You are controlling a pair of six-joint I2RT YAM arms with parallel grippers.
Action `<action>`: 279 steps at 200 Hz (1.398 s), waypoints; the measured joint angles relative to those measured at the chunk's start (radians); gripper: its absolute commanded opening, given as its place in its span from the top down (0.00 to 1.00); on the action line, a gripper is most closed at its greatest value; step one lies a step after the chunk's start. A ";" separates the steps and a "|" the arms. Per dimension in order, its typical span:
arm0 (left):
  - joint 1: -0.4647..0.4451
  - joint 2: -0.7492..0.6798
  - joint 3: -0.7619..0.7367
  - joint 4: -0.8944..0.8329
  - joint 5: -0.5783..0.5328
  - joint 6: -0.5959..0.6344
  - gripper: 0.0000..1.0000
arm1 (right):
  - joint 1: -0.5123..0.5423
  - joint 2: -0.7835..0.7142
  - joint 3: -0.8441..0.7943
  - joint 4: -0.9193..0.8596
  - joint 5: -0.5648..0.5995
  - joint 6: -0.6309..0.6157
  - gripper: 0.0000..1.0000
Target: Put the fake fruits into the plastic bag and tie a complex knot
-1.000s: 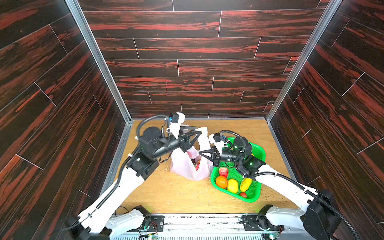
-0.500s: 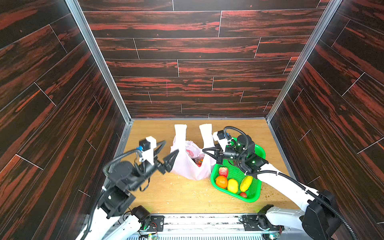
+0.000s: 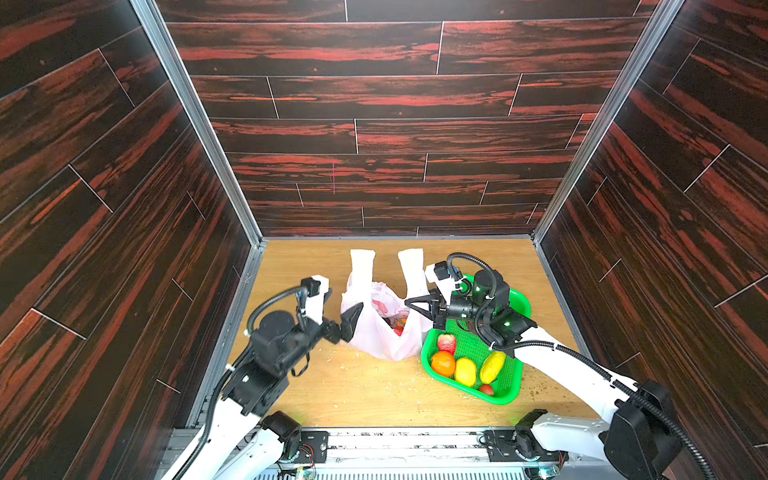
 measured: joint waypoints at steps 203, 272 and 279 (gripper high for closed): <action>0.214 0.290 -0.059 0.462 0.599 -0.126 0.31 | 0.000 0.000 0.001 -0.012 -0.011 0.002 1.00; 0.214 0.311 -0.081 0.525 0.629 -0.143 0.67 | 0.000 0.000 0.005 -0.015 -0.010 0.003 1.00; 0.214 0.311 -0.082 0.528 0.629 -0.143 0.72 | 0.000 0.000 0.006 -0.015 -0.010 0.003 1.00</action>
